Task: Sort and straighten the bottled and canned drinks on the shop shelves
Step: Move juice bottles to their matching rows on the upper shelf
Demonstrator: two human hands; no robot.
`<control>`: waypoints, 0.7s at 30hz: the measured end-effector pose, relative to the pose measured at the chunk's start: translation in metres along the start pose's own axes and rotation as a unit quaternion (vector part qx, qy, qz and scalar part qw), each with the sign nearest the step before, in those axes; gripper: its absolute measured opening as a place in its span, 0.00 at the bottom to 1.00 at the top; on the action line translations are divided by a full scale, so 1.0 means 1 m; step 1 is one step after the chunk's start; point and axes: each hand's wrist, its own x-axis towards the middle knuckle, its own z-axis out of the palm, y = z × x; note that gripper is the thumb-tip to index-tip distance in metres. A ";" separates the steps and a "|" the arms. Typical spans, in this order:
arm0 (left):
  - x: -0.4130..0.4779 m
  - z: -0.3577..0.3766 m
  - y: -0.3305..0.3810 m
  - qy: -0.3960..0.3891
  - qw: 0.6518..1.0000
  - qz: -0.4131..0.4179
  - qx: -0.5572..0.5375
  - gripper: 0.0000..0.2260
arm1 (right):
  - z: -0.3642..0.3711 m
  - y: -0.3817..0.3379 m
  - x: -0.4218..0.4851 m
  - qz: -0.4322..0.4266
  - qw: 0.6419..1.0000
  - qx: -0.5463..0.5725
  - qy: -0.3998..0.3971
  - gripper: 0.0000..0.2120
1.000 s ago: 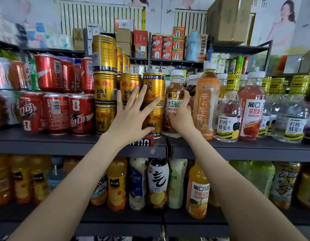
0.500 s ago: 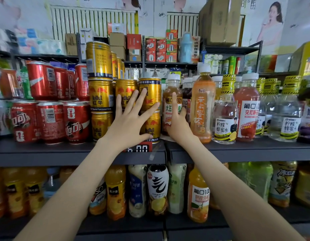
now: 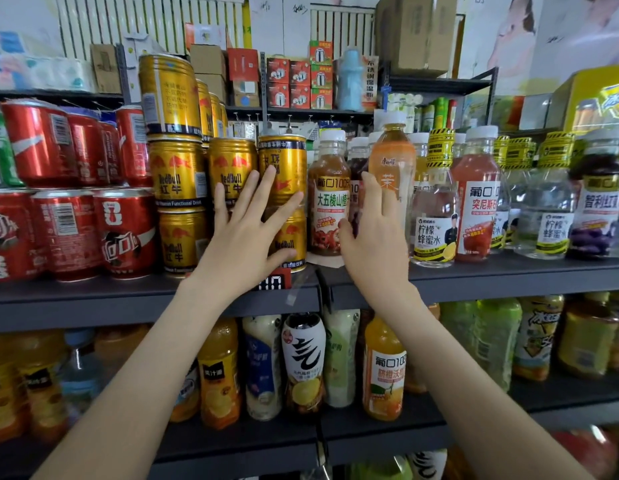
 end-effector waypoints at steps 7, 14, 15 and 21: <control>-0.002 0.007 0.011 0.039 0.998 -0.023 -0.042 0.32 | -0.010 0.027 -0.001 0.127 0.987 -0.092 0.027 0.40; -0.005 0.010 0.014 0.054 0.997 -0.031 -0.049 0.30 | 0.000 0.027 0.005 0.162 0.981 -0.105 0.011 0.44; -0.006 0.010 0.014 0.054 0.997 -0.032 -0.049 0.29 | 0.000 0.027 0.006 0.169 0.980 -0.105 0.012 0.44; -0.007 0.009 0.017 0.052 0.997 -0.036 -0.043 0.29 | 0.007 0.028 0.014 0.212 0.968 -0.130 0.018 0.37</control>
